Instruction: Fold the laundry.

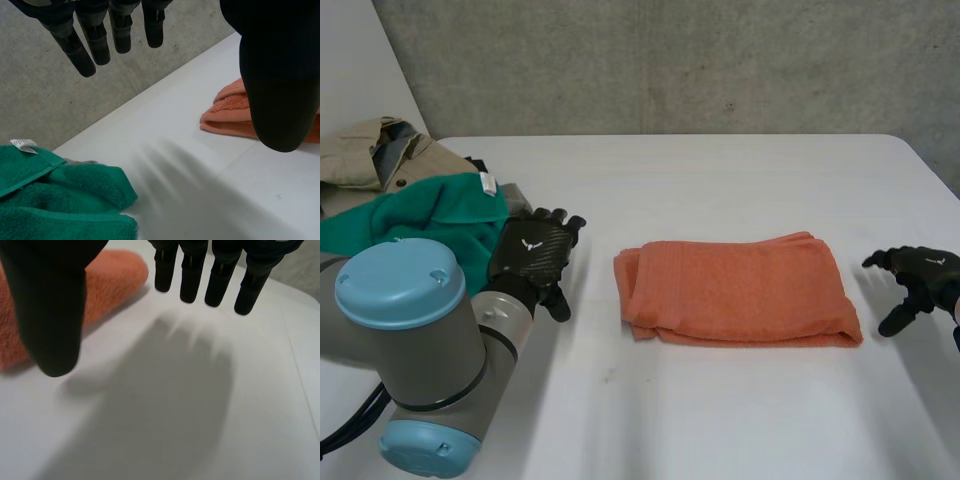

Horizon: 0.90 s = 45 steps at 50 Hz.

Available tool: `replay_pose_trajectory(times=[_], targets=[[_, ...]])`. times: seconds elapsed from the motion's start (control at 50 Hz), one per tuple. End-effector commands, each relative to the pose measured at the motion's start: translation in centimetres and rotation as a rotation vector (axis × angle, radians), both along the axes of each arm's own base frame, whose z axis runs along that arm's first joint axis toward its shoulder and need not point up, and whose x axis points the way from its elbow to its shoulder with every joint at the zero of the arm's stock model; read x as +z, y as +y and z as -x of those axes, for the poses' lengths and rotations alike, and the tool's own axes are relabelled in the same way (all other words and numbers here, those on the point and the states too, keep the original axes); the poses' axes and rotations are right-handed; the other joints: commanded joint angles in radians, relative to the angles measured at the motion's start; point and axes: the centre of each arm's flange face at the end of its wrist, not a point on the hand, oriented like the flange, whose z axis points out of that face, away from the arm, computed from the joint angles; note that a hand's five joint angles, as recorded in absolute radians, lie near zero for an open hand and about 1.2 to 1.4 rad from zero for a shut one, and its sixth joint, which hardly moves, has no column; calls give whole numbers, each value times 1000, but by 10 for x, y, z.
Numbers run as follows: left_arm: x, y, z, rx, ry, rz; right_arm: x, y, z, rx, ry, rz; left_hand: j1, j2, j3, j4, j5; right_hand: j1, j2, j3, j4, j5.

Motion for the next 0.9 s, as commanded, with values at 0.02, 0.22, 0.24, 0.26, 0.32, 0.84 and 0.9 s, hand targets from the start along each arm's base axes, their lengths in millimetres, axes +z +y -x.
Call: replay_pose_trajectory(times=[0.02,0.22,0.24,0.26,0.32,0.84,0.9], targets=[[0,0,0,-1,1,1,-3,9,-3,45,60,-50,-15,-28,-34,-25,-48,416,419,413,414,407],[1,-1,0,2,3,2,4,18,-13,-38,-104,-84,-15,-28,-34,-25,-48,444,447,441,442,434],[1,-1,0,2,4,3,6,20,-15,-54,-134,-91,-15,-28,-34,-25,-48,371,374,368,369,361],[1,-1,0,2,3,2,7,22,-15,-64,-149,-96,-15,-28,-34,-25,-48,355,358,353,354,346],[2,-1,0,2,5,4,7,29,-23,-84,-194,-106,-15,-28,-34,-25,-48,320,323,317,319,311],[2,-3,-3,13,5,3,-15,36,-51,-153,-102,24,-15,-28,-34,-25,-48,1020,1023,1017,1018,1011],[3,-3,-4,15,9,6,-11,33,-44,-184,-78,57,-15,-28,-34,-25,-48,1022,1025,1019,1020,1013]])
